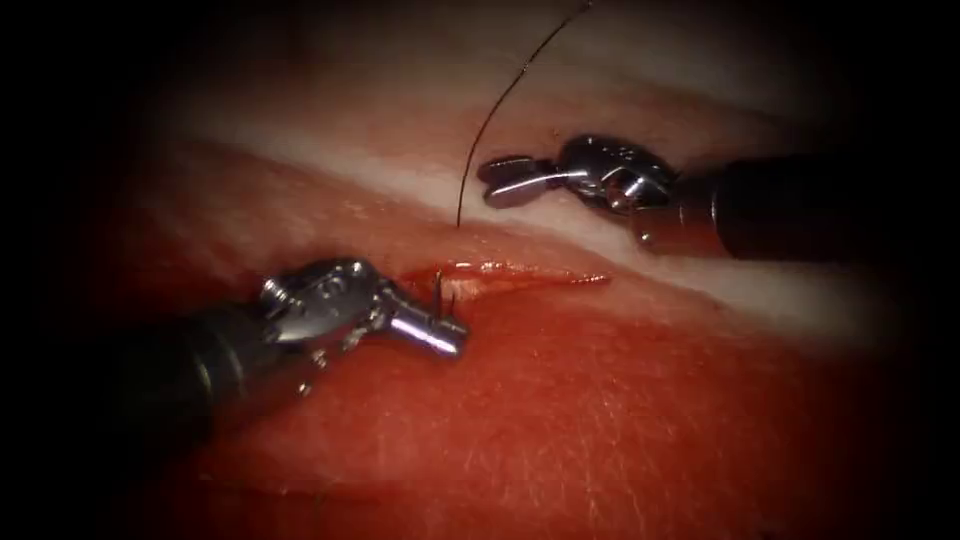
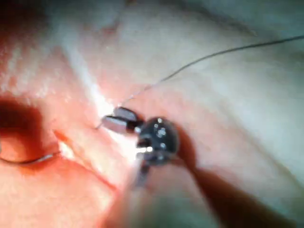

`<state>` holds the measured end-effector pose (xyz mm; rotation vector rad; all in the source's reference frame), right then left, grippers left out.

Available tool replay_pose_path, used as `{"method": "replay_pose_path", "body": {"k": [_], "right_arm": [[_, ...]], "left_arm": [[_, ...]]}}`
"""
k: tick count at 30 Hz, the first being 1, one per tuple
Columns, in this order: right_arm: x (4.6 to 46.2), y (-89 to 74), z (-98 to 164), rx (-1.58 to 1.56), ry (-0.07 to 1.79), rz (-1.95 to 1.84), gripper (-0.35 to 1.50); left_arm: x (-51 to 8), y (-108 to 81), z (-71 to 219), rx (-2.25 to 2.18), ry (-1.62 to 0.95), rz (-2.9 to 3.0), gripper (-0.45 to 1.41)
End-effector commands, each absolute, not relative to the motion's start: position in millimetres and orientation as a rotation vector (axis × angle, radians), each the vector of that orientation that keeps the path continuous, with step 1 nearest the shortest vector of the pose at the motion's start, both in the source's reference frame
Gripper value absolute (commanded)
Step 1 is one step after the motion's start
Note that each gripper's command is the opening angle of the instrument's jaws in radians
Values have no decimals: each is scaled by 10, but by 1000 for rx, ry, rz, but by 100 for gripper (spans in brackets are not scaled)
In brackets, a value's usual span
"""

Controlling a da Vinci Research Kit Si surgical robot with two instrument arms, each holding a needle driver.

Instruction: Wound Closure

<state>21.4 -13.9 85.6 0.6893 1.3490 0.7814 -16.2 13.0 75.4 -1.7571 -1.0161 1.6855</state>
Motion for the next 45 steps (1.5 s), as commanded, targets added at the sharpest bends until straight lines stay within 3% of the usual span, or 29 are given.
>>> {"method": "replay_pose_path", "body": {"k": [1,9,13,22,28,37,45], "right_arm": [[222,-140,860,700,1349,790,37],[223,-155,844,747,1335,833,46],[218,-168,827,779,1325,858,34],[194,-183,805,764,1303,882,36],[177,-187,803,734,1327,905,52],[174,-187,798,725,1318,920,71],[174,-185,786,726,1317,922,69]], "left_arm": [[-167,131,757,-1790,-987,1716,-45],[-167,134,746,-1999,-710,1916,-45],[-165,144,743,-2014,-520,2041,-45],[-159,181,738,-1992,-237,2185,-45],[-153,212,741,-1982,-86,2233,-45],[-154,235,742,-1994,-5,2226,-45],[-157,239,743,-2003,39,2240,-45]]}}
